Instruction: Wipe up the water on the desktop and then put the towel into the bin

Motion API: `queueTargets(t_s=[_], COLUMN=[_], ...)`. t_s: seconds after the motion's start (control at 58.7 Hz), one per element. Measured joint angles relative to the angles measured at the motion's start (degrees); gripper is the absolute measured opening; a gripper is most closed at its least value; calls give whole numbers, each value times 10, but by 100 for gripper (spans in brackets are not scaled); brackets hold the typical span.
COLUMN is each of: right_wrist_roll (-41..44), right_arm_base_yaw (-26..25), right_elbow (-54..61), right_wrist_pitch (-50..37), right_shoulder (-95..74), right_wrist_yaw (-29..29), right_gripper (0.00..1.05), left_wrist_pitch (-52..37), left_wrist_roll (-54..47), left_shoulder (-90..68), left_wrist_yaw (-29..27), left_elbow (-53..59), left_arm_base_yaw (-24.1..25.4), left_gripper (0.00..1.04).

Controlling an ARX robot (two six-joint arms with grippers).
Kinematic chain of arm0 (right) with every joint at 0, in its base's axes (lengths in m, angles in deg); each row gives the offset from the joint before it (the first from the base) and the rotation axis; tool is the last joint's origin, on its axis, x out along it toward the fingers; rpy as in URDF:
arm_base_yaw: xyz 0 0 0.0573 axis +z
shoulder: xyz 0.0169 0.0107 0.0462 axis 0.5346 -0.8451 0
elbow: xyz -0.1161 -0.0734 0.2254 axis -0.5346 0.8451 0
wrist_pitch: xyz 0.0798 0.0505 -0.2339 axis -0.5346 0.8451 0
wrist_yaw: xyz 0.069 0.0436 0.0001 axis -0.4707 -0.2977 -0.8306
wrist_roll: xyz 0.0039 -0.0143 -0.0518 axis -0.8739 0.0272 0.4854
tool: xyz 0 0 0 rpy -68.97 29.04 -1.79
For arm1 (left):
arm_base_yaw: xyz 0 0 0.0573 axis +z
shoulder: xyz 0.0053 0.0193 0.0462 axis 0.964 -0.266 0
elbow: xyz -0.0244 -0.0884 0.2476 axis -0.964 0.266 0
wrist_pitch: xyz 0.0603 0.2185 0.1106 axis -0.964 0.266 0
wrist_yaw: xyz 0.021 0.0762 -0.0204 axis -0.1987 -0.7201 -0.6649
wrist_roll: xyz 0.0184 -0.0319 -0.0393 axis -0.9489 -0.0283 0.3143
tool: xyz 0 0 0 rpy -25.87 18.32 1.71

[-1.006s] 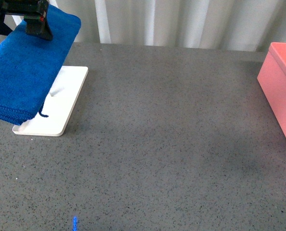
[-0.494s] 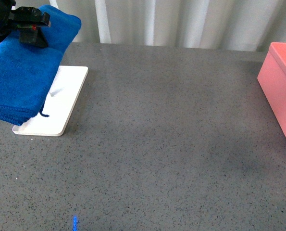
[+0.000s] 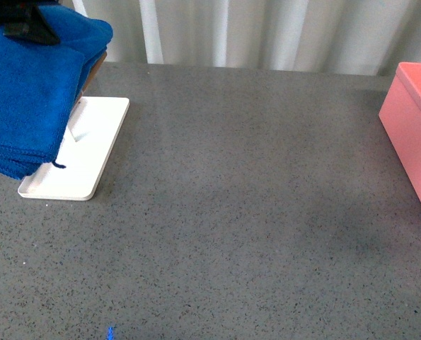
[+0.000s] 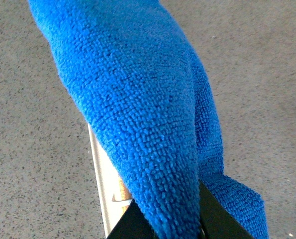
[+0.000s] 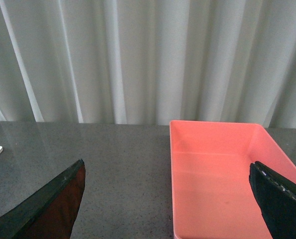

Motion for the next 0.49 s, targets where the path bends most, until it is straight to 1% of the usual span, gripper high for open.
queueTargets(t_s=[0.136,0.256,0.324,0.341,0.426,0.494], right_wrist_roll=[0,0,0,0,0,0], right_arm_base_yaw=[0,0,0,0,0,0], right_elbow=[0,0,0,0,0,0], right_wrist_pitch=[0,0,0,0,0,0], right_shoulder=[0,0,0,0,0,0], right_wrist_yaw=[0,0,0,0,0,0], right_gripper=[98,98,98,98,98,98], left_wrist_pitch=[-17,-61,-105,-112,-180,-226], left_wrist_roll=[26,77,118,121,181,224], left_shoulder=[47,106,143,148,185,201], left_wrist_yaw=[59,139,189,192,242,256], left_elbow=[19,57,90,94,137,163], left_arm_base_yaw=[-8,-32,-57,-61,-101,-135], left_gripper=[5,5,5,5,5,5])
